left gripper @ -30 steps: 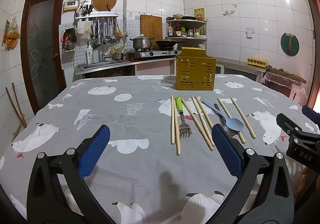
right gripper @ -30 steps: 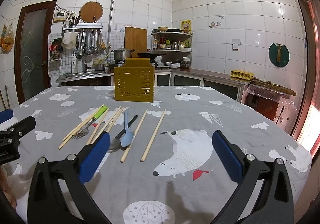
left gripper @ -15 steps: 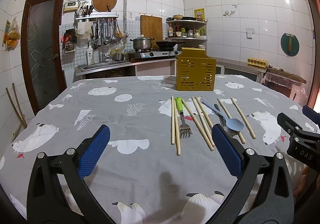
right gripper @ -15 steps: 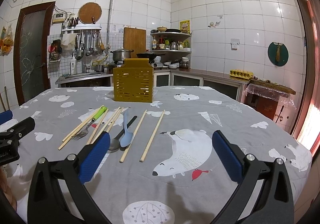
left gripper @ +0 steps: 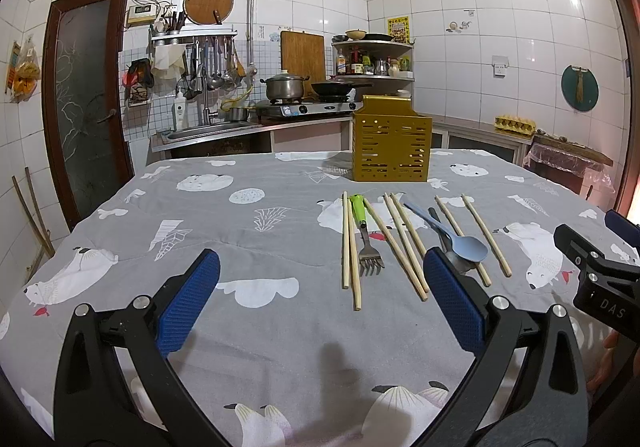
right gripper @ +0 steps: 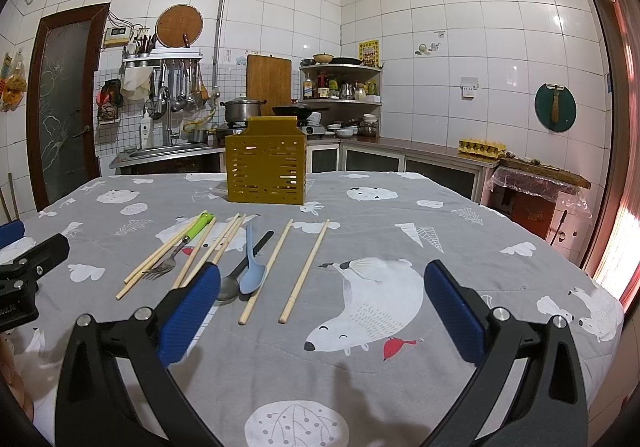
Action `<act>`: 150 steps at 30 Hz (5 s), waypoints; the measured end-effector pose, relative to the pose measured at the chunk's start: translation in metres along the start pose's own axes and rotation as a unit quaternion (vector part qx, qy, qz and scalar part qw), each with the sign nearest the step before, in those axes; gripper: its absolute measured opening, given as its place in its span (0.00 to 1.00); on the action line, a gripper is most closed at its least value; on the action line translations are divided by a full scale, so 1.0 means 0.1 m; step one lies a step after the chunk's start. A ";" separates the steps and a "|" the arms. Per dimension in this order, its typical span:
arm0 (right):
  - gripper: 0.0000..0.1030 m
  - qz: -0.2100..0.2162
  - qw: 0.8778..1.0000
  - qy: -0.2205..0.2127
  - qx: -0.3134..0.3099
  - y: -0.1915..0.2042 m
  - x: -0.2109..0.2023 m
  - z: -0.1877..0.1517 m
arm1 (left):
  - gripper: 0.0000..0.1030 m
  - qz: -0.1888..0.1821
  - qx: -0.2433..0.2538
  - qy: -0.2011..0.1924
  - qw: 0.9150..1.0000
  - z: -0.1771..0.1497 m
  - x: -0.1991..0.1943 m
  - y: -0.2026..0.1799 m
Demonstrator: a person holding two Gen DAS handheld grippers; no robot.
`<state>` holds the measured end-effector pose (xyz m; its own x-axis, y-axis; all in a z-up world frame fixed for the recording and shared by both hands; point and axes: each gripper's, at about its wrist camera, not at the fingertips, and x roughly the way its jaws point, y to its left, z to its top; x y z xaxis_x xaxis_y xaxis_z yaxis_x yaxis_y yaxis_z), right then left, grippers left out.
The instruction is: Organize utensils
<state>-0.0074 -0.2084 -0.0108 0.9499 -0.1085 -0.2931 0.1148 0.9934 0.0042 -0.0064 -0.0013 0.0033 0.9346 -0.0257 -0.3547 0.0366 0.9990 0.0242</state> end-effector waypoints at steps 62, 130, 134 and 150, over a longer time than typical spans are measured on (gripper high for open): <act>0.97 0.017 1.000 0.006 0.007 -0.03 0.20 0.47 | 0.95 -0.024 -0.001 0.007 1.000 0.58 0.25 -0.04; 0.62 -0.024 0.967 0.247 0.048 -0.08 2.79 0.47 | 0.77 -0.047 0.021 0.272 0.961 0.71 3.16 0.05; 0.56 -0.021 0.964 0.258 0.060 -0.12 2.80 0.43 | 0.75 -0.045 0.018 0.274 0.961 0.71 3.16 0.09; 0.35 -0.032 0.957 0.283 0.046 -0.02 2.85 0.38 | 0.49 -0.040 0.033 0.299 0.953 0.77 3.27 -0.11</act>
<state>0.2741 -0.2429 -0.0581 0.6329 -0.1043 -0.7672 0.2169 0.9751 0.0464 0.3261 -0.0231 -0.0411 0.5605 -0.0562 -0.8262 0.1398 0.9898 0.0275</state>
